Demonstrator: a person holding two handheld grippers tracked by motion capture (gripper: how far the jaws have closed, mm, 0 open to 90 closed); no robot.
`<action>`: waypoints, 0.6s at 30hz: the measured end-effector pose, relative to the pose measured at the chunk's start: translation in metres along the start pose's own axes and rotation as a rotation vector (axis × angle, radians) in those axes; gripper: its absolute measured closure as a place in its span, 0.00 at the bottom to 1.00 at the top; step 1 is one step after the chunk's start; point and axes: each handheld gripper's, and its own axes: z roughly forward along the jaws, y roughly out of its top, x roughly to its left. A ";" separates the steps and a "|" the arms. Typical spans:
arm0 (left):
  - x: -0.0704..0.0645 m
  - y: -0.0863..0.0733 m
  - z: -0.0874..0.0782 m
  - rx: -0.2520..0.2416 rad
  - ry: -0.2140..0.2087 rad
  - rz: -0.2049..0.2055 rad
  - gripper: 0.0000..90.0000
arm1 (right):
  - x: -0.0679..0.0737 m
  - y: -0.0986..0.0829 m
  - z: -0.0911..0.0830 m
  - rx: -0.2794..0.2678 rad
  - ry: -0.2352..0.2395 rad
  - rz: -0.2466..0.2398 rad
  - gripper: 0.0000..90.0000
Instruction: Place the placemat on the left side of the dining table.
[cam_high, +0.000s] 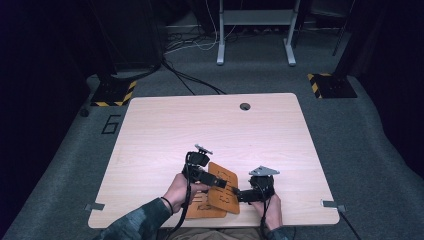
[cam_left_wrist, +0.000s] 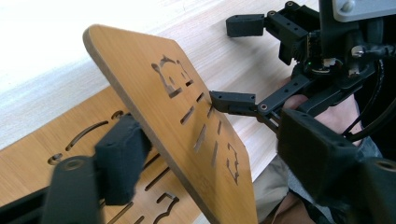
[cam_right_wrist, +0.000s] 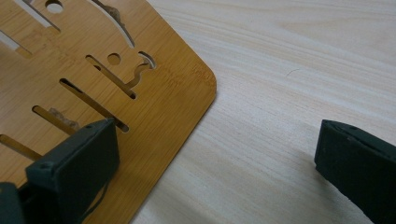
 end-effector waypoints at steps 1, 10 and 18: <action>0.000 0.000 0.001 0.006 0.008 0.002 0.33 | 0.000 0.000 0.000 -0.002 -0.002 -0.001 0.00; 0.000 0.005 -0.002 0.002 0.029 0.005 0.58 | -0.001 0.000 0.000 -0.008 -0.002 0.003 0.00; -0.012 0.012 -0.001 0.009 0.059 0.033 0.74 | 0.001 0.000 0.002 0.016 -0.055 -0.003 0.04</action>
